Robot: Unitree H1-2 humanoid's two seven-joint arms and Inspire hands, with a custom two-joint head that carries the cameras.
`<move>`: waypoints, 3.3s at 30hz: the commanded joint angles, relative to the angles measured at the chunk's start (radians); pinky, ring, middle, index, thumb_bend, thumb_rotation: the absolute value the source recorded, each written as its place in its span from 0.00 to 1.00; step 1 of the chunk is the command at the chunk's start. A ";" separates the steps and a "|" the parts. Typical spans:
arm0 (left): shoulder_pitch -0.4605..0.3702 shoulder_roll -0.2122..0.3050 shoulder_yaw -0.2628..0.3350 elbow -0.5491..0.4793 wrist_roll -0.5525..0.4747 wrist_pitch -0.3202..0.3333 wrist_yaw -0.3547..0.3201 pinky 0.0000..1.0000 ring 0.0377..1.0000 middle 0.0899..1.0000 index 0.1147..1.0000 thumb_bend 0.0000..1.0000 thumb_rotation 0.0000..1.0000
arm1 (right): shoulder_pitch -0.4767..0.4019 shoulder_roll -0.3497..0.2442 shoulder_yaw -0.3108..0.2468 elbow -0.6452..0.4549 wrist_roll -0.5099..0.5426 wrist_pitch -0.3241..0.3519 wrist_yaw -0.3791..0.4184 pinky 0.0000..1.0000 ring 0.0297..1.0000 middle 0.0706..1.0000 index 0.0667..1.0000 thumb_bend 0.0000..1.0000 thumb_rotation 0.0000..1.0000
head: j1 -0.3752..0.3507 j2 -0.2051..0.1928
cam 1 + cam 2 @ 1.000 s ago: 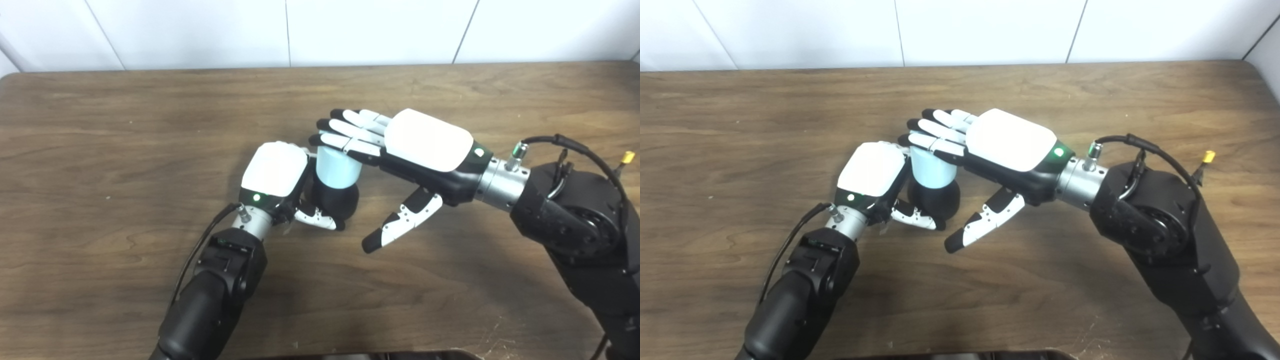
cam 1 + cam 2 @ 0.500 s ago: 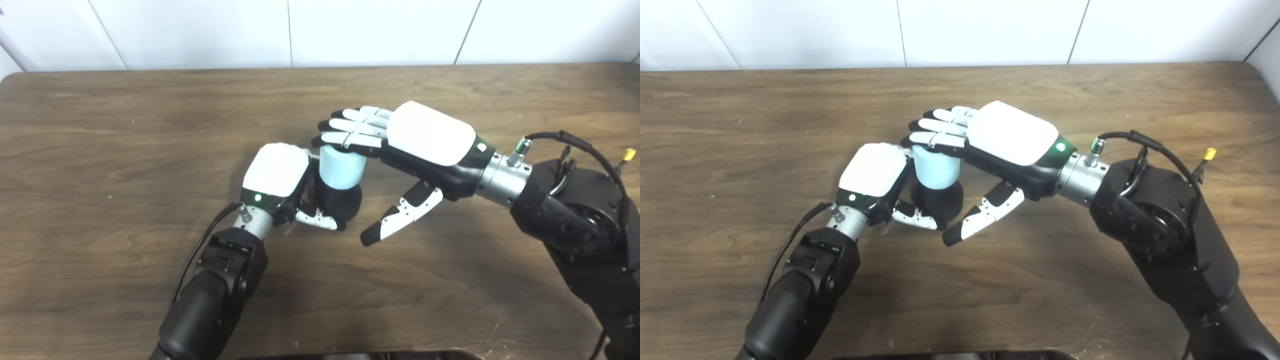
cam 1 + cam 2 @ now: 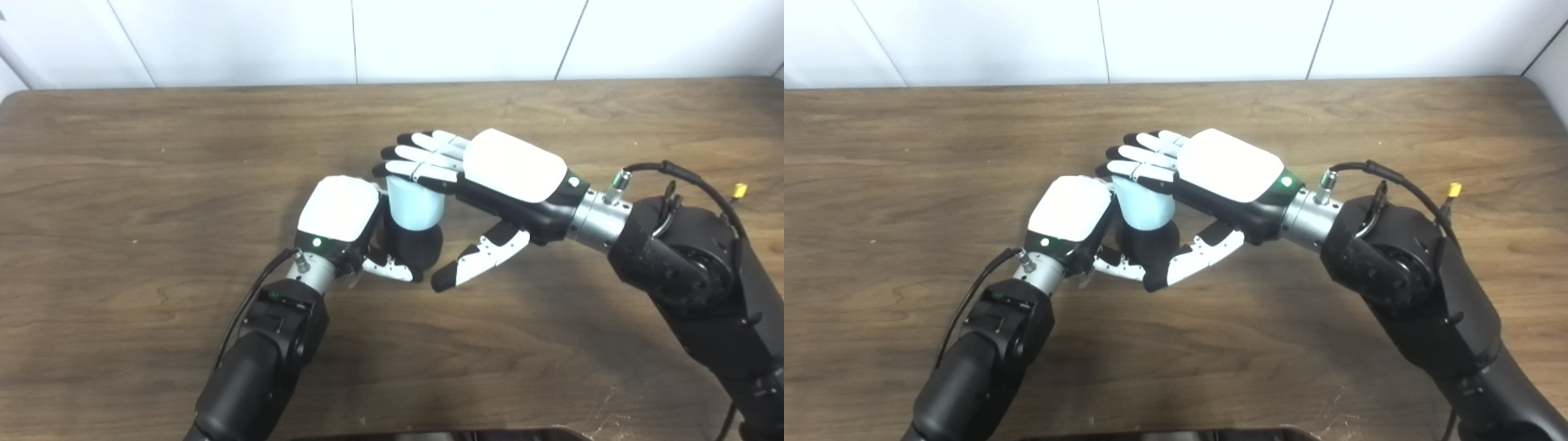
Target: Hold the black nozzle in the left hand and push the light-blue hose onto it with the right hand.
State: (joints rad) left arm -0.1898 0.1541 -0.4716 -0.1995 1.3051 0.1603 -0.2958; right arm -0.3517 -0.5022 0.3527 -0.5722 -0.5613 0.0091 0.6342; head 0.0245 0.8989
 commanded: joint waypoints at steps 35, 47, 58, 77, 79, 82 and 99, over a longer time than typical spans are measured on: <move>-0.013 -0.006 0.002 -0.031 0.026 0.002 -0.027 0.80 0.75 0.65 0.42 0.52 0.05 | 0.116 -0.095 0.075 0.024 -0.010 0.012 0.035 0.99 0.98 0.97 0.96 0.71 1.00 | -0.006 0.014; -0.010 -0.005 0.004 -0.025 0.024 -0.003 -0.012 0.78 0.74 0.64 0.42 0.52 0.05 | -0.081 -0.042 -0.088 -0.141 0.148 0.164 0.034 1.00 1.00 1.00 1.00 0.67 1.00 | -0.004 0.010; -0.011 -0.007 0.003 -0.025 0.033 0.003 -0.024 0.79 0.74 0.64 0.42 0.52 0.06 | -0.151 0.025 -0.220 -0.130 0.255 0.230 -0.020 0.91 0.97 0.97 0.96 0.67 1.00 | -0.001 0.008; -0.016 -0.030 0.168 -0.086 -0.241 0.056 -0.077 0.65 0.72 0.76 0.86 0.99 0.40 | 0.013 0.027 -0.244 -0.043 0.301 0.275 -0.077 0.87 0.95 0.96 0.97 0.58 1.00 | 0.026 0.002; -0.012 -0.029 0.186 -0.089 -0.267 0.065 -0.068 0.63 0.71 0.76 0.90 1.00 0.43 | 0.024 0.029 -0.243 -0.033 0.301 0.272 -0.082 0.87 0.95 0.97 0.97 0.58 1.00 | 0.030 0.002; -0.007 -0.020 0.211 -0.101 -0.303 0.077 -0.062 0.65 0.73 0.78 0.96 1.00 0.45 | 0.038 0.033 -0.240 -0.018 0.302 0.271 -0.090 0.86 0.94 0.97 0.97 0.59 1.00 | 0.034 0.001; 0.121 -0.105 0.538 -0.232 -0.878 0.117 0.092 0.67 0.76 0.78 0.85 0.76 0.60 | 0.179 0.210 -0.328 0.144 0.458 0.312 -0.249 0.83 0.94 0.97 0.98 0.60 1.00 | 0.036 -0.033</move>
State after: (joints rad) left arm -0.0580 0.0665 0.0537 -0.3926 0.4645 0.2729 -0.2441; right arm -0.1613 -0.3132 0.0556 -0.4194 -0.1377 0.3133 0.4253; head 0.0598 0.8652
